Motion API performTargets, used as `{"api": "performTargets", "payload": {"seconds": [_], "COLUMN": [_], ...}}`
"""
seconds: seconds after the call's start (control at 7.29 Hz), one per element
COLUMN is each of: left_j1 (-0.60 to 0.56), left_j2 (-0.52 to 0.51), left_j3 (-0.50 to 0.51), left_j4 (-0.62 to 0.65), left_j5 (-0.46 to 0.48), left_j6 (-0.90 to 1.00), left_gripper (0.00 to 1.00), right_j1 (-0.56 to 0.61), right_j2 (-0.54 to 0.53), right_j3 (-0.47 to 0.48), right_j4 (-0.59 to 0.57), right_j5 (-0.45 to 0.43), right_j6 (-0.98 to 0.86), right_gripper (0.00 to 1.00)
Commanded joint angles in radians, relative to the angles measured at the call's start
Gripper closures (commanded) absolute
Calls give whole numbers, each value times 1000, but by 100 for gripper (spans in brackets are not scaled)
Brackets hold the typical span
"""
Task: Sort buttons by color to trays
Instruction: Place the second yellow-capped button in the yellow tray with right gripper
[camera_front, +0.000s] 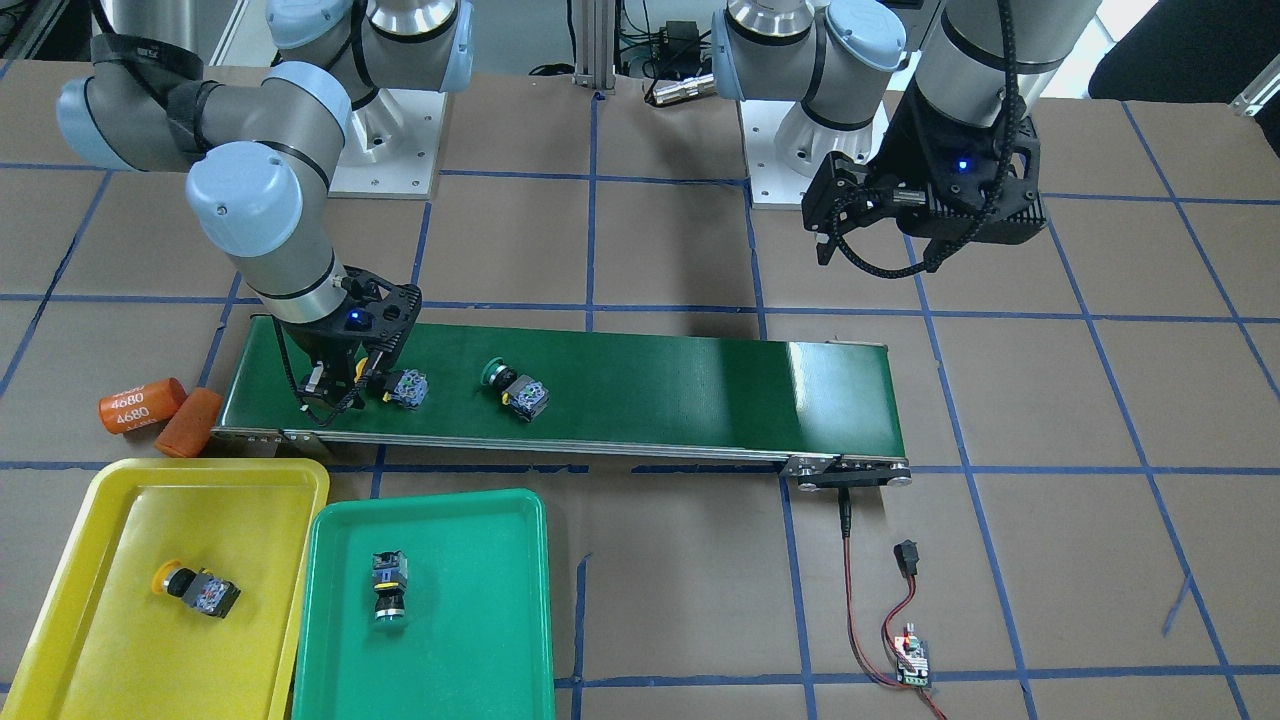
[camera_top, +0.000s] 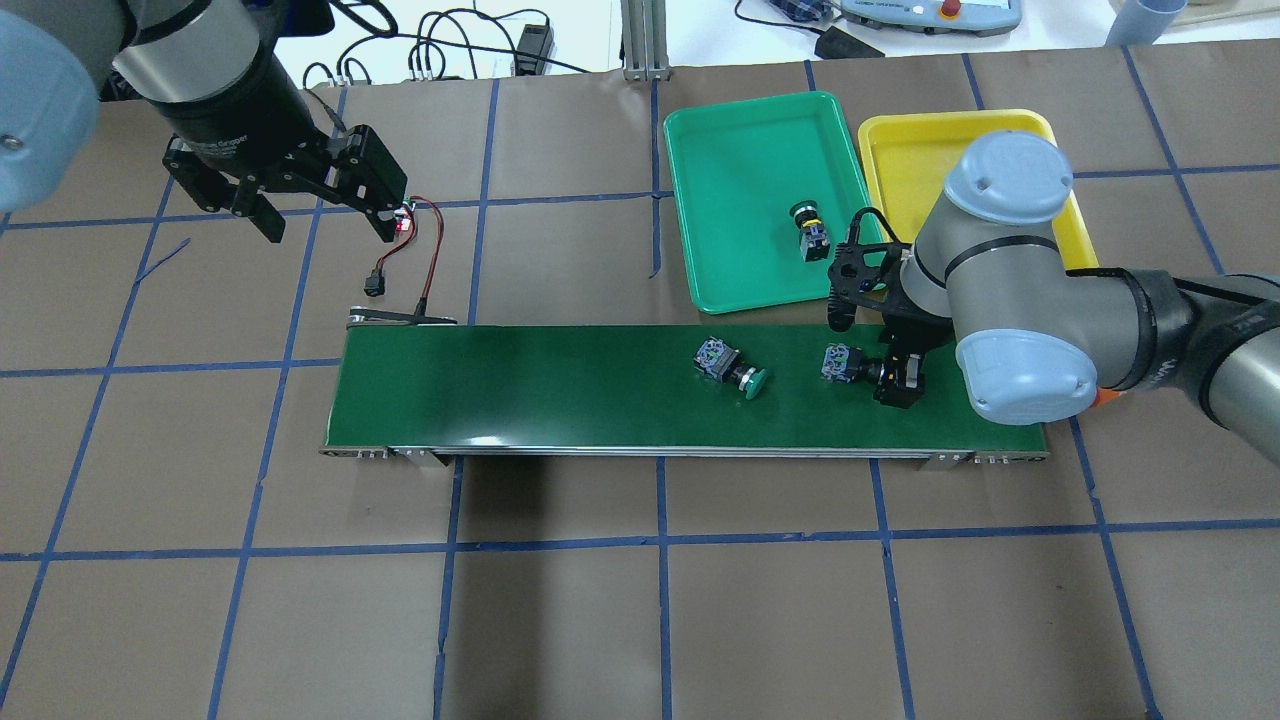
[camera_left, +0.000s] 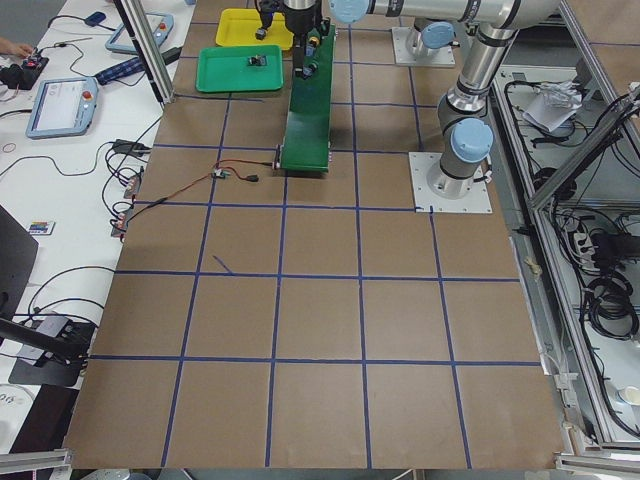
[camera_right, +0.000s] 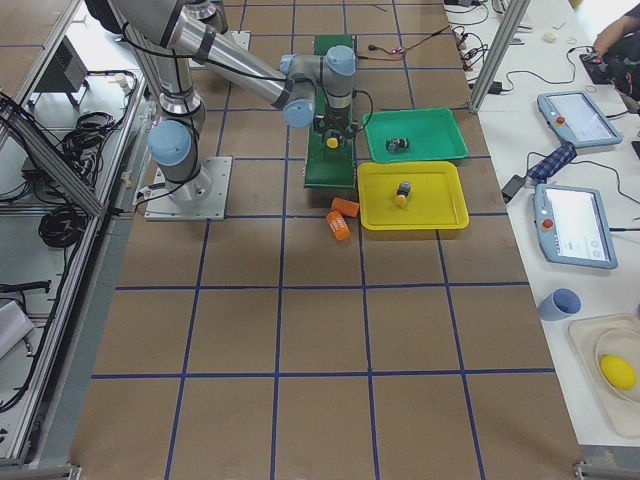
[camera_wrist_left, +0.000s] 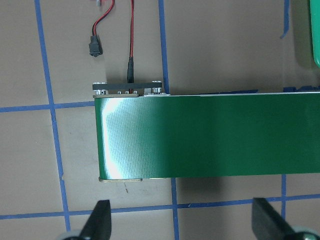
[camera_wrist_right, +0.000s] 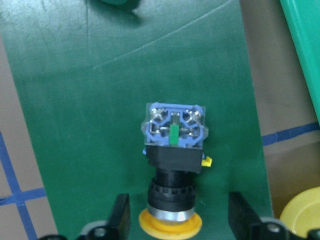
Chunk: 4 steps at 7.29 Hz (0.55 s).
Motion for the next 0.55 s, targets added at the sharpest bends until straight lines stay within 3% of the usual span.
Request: {"api": "performTargets", "payload": {"seconds": [0.0, 0.14, 0.41], "left_j1": [0, 0, 0], "left_j2": [-1, 0, -1], "left_j3": [0, 0, 0], "left_j4": [4, 4, 6], "left_j5": [0, 0, -1], "left_j6": [0, 0, 0], "left_gripper": [0, 0, 0], "right_j1": [0, 0, -19], "right_j2": [2, 2, 6], "right_j3": [-3, -12, -87], "right_j4": [3, 6, 19], "right_j5": [-2, -3, -2], "right_j6": [1, 3, -3], "right_gripper": [91, 100, 100]}}
